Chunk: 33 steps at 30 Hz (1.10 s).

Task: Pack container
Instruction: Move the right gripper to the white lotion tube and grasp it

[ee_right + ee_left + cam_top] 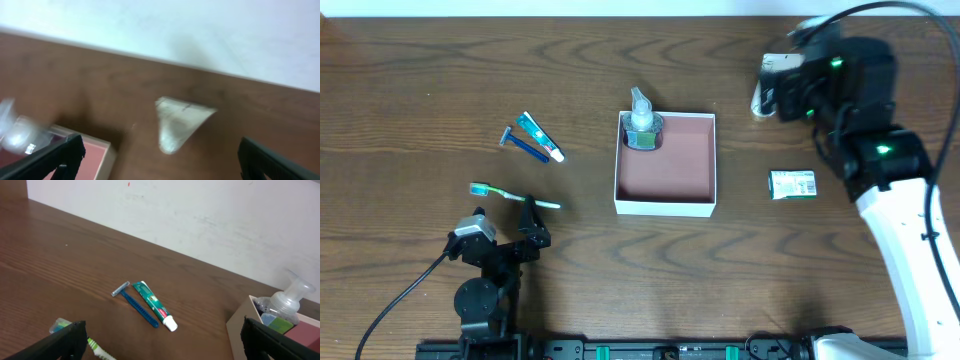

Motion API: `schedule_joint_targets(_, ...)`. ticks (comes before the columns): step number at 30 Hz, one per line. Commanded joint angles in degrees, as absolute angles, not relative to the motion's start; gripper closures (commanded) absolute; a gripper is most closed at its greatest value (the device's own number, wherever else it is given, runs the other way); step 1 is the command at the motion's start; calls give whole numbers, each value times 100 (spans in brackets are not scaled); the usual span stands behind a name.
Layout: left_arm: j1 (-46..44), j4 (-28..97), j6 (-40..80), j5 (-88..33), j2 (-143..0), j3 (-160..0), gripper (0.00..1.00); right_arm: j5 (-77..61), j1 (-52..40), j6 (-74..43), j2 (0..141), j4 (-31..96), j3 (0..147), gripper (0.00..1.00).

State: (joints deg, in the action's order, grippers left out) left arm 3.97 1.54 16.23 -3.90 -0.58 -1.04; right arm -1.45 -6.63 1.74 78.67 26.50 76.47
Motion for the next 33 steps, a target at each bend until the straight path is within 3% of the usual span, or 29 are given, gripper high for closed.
schedule_joint_targets(1, 379, 379, 1529, -451, -23, -23, 2, -349, -250, -36, 8062, 2418, 7671, 1)
schedule_joint_targets(18, 379, 379, 1529, -451, -23, -23, 2, -1688, 316, -172, 9498, 1256, 7671, 7)
schedule_joint_targets(33, 379, 379, 1529, -451, -23, -23, 2, -1846, 338, -211, 10204, 808, 7673, 14)
